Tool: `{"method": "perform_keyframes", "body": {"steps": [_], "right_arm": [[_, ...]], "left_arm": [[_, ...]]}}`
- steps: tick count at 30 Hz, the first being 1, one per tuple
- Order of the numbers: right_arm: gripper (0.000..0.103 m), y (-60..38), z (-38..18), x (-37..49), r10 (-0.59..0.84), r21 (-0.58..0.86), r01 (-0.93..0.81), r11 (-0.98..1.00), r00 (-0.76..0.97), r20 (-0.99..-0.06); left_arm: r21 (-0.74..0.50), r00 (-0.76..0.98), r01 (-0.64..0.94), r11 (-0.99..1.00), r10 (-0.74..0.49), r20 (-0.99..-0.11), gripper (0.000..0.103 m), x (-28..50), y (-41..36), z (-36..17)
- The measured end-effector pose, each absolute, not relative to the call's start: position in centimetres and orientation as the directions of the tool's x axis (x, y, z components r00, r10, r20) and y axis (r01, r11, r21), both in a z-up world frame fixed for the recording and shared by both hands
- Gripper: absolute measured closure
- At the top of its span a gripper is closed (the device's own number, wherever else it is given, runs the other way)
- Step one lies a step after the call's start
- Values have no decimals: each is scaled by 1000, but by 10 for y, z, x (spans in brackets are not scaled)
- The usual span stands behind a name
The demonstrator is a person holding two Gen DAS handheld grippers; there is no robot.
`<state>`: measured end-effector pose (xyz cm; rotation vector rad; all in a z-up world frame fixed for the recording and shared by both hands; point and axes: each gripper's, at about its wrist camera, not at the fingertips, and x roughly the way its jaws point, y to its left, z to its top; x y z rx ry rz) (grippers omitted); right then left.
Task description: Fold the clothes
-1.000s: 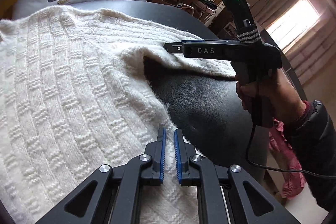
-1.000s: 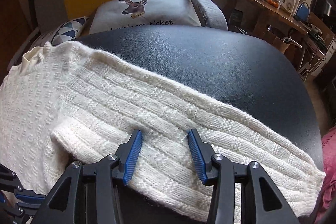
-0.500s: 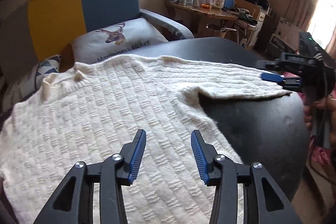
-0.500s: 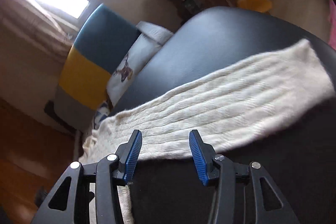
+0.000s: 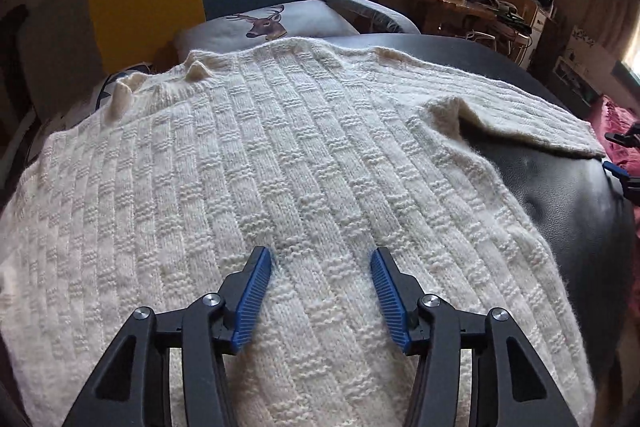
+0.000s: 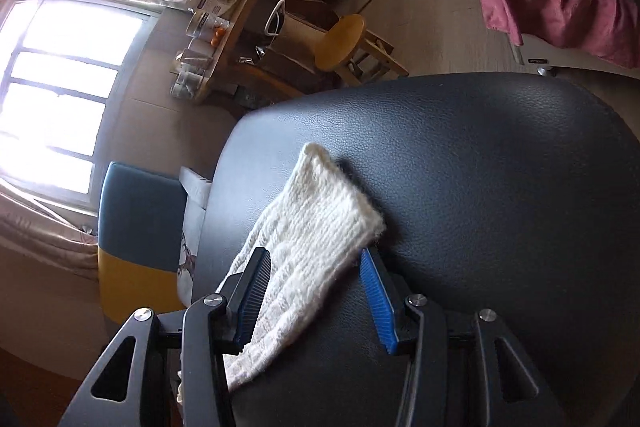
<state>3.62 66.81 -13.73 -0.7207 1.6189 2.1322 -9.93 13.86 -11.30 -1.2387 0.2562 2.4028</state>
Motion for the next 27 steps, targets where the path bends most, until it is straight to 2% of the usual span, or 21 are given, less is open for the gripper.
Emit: {"method": "perform_keyframes", "body": {"steps": [8, 11, 12, 13, 17, 19, 23, 25, 27], "right_arm": [[58, 665, -137, 20, 66, 752, -585, -305, -800, -596], [76, 667, -138, 7, 75, 706, -614, -351, -771, -633], [89, 667, -138, 1, 78, 683, -625, -377, -756, -649], [94, 666, -137, -2, 77, 663, -630, -406, -746, -661], [95, 657, -129, -15, 87, 551, -623, -555, -703, -706], [95, 655, -125, -18, 68, 549, -603, -579, -707, -704], [95, 627, -100, -32, -25, 572, -451, -685, -771, -637], [95, 602, -91, -46, -83, 554, -373, -744, -771, -631], [95, 572, -86, -61, -106, 493, -317, -810, -749, -654]], "left_arm": [[-45, -506, -451, -891, 297, -810, 47, -98, 138, -112], [-52, -502, -453, -890, 303, -810, 46, -99, 137, -112], [-52, -501, -455, -889, 304, -810, 46, -99, 137, -113], [-52, -500, -456, -888, 305, -811, 46, -99, 137, -113], [-57, -496, -461, -885, 311, -811, 45, -98, 137, -114], [-67, -491, -460, -885, 316, -812, 45, -99, 137, -114], [-87, -463, -459, -884, 321, -826, 44, -103, 138, -111], [-150, -417, -451, -880, 356, -836, 45, -114, 139, -105], [-264, -362, -432, -863, 433, -826, 45, -129, 143, -93]]}}
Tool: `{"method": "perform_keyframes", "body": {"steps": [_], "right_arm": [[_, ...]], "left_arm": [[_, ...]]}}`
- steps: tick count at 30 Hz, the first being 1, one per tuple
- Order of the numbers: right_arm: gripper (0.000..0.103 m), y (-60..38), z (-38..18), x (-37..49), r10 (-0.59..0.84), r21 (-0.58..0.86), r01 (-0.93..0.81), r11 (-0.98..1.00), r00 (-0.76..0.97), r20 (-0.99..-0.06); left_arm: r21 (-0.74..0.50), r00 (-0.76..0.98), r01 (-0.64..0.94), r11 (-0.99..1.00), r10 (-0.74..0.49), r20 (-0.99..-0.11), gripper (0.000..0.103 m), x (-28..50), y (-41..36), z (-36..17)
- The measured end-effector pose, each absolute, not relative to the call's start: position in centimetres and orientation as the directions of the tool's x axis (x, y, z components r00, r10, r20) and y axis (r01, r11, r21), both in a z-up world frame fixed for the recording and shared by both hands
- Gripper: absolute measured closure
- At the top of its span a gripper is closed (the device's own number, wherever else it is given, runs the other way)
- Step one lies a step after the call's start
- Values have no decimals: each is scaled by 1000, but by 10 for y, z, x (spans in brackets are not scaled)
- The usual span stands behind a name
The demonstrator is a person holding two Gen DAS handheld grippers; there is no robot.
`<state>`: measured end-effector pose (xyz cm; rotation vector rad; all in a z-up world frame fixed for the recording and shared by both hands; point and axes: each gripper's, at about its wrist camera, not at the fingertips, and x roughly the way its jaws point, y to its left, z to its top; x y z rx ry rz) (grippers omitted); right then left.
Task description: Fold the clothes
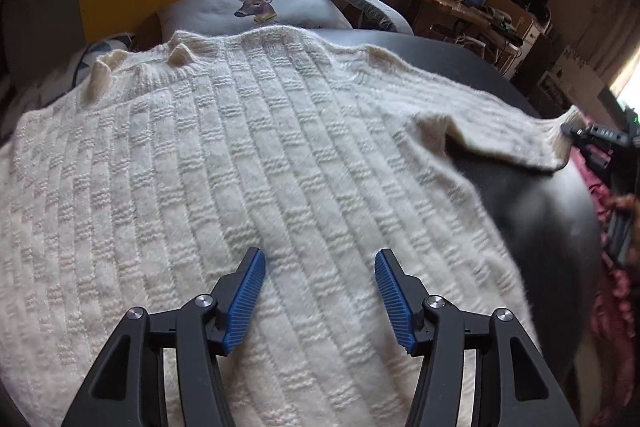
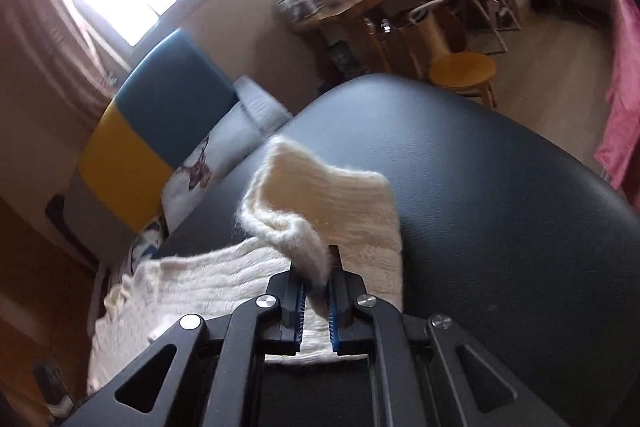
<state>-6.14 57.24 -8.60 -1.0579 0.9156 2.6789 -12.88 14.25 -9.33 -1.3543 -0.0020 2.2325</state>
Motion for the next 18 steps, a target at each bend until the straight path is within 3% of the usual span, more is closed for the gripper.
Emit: {"method": "perform_keyframes", "body": {"steps": [8, 18], "right_arm": [[95, 518, -94, -72, -90, 365, -253, -896, -701, -707], [94, 472, -94, -64, -22, 177, -159, -971, -681, -732]], "left_arm": [[-602, -125, -441, -666, 709, -694, 45, -178, 240, -42], [-764, 157, -286, -578, 759, -632, 44, -210, 369, -85]]}}
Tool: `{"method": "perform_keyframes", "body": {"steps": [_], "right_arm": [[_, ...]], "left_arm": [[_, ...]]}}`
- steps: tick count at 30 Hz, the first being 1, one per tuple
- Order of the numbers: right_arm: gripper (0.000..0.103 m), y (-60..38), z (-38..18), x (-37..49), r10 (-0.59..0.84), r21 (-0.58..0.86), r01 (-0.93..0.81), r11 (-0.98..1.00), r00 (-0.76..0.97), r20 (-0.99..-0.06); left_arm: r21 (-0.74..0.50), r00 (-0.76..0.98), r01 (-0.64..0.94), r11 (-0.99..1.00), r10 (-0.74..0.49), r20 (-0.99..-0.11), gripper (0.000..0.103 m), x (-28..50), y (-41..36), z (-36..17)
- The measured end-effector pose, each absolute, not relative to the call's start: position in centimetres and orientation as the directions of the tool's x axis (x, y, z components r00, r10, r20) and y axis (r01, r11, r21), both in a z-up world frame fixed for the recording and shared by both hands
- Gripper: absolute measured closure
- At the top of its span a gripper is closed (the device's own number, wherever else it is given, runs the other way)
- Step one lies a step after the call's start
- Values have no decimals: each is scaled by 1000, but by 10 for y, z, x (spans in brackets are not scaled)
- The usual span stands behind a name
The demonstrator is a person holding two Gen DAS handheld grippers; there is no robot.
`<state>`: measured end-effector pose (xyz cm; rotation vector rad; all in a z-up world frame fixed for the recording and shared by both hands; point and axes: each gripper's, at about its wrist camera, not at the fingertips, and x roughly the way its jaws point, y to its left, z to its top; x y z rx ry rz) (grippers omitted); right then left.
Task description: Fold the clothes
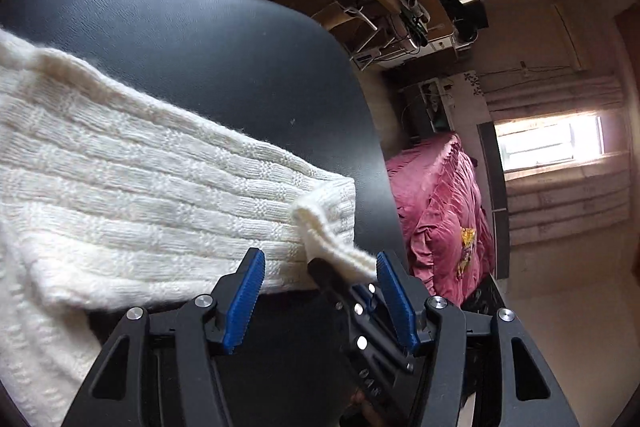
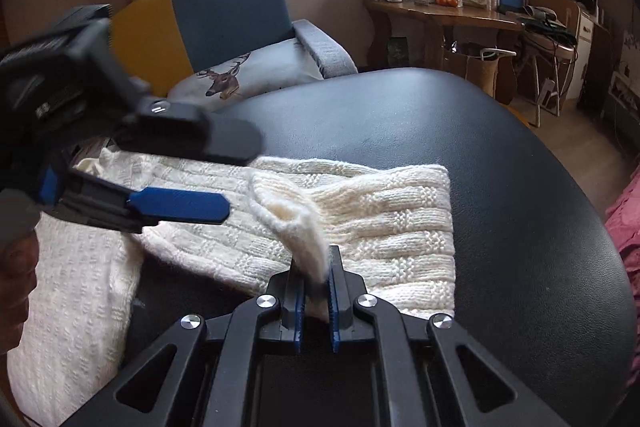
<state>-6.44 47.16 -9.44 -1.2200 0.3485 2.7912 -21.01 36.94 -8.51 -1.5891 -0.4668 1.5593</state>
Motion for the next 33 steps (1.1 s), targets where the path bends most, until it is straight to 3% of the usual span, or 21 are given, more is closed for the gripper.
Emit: {"method": "perform_keyframes", "body": {"steps": [7, 8, 10, 11, 14, 17, 20, 22, 23, 26, 33], "right_arm": [[92, 459, -96, -62, -8, 144, -139, -980, -693, -721], [92, 459, -95, -62, 2, 138, -147, -980, -693, -721], [81, 460, -92, -60, 2, 150, -155, -977, -702, -712], [81, 463, -89, -56, -12, 173, -155, -973, -712, -702], [75, 477, -79, -38, -115, 334, -143, -932, -757, -643], [64, 491, -84, -18, -290, 586, -113, -803, -783, -550], [41, 498, -105, -11, -513, 871, -58, -487, -788, -339], [6, 487, -113, -17, -577, 946, -5, -326, -791, -203], [0, 482, -117, -20, -600, 971, 21, -240, -789, -131], [0, 456, -125, -38, -631, 996, 58, -65, -776, 5], [0, 391, -142, -90, -641, 995, 4, 100, -765, 67]], "left_arm": [[-756, 199, -230, -613, 731, -653, 43, -219, 398, -110], [-756, 200, -235, -611, 731, -653, 47, -219, 401, -111], [-748, 188, -275, -604, 730, -658, 82, -218, 407, -109], [-736, 169, -304, -605, 726, -667, 96, -218, 407, -103], [-716, 98, -365, -595, 740, -665, 96, -222, 400, -79], [-703, -18, -403, -586, 773, -634, 96, -239, 370, -35], [-693, -124, -440, -572, 803, -584, 96, -255, 325, 19], [-673, -195, -459, -580, 805, -561, 96, -264, 294, 51], [-662, -227, -463, -590, 801, -555, 96, -266, 277, 63], [-636, -298, -469, -612, 788, -539, 96, -272, 230, 93], [-627, -398, -478, -615, 788, -470, 96, -265, 152, 135]]}}
